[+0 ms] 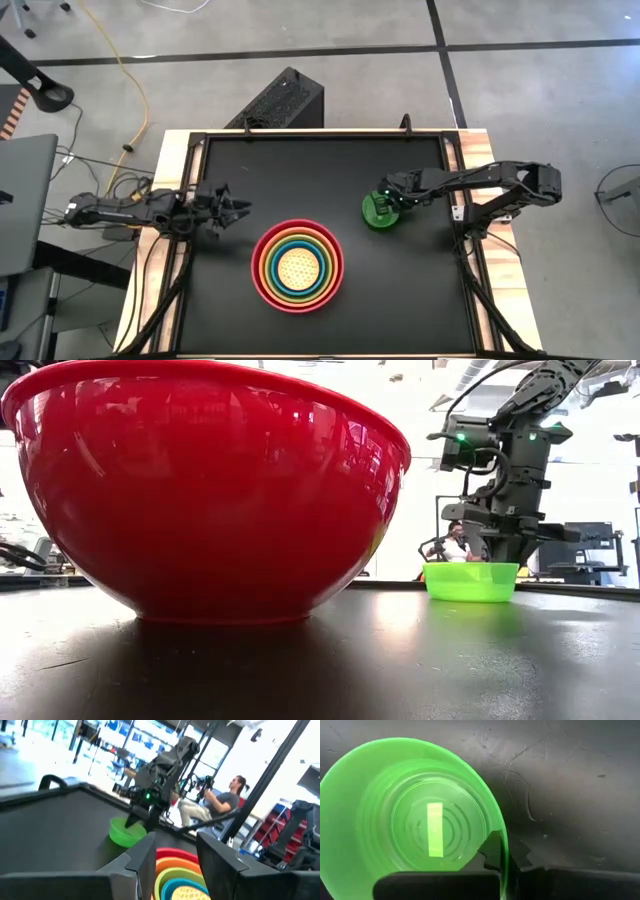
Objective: Nest bowls inside each other
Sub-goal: Stack the transparent green bowl on top of the orange patterned bowl
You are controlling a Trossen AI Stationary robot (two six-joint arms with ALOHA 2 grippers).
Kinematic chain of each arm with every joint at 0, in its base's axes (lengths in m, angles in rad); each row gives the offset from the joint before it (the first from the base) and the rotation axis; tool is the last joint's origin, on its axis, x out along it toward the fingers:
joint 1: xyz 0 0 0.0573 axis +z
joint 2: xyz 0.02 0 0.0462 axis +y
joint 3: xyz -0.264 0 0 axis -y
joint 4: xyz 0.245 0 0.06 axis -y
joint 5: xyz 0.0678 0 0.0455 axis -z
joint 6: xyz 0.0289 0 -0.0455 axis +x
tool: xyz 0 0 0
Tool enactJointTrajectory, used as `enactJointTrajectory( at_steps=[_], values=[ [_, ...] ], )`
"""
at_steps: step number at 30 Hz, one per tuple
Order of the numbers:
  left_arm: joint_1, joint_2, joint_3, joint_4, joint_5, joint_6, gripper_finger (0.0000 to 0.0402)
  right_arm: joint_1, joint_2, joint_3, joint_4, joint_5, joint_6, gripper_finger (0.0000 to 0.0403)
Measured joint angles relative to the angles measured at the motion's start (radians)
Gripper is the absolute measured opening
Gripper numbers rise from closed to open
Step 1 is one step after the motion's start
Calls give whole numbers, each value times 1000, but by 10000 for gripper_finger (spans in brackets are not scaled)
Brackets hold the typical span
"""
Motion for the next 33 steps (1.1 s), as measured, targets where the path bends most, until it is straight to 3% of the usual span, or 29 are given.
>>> enactJointTrajectory(
  at_steps=[9,15,22,27,33],
  values=[
    [0,-165,-23,-120,5,34,128,37,2,113,-100,-9,30,4],
    [0,-161,-22,-177,24,42,128,121,2,347,-228,5,30,3],
    [1,-159,-22,-354,-28,58,128,268,16,646,-274,139,61,2],
    [1,-159,-22,-384,-8,156,128,376,153,800,-268,184,90,1],
    [1,-159,-22,-408,3,252,128,463,403,1021,-267,135,98,0]
  ],
)
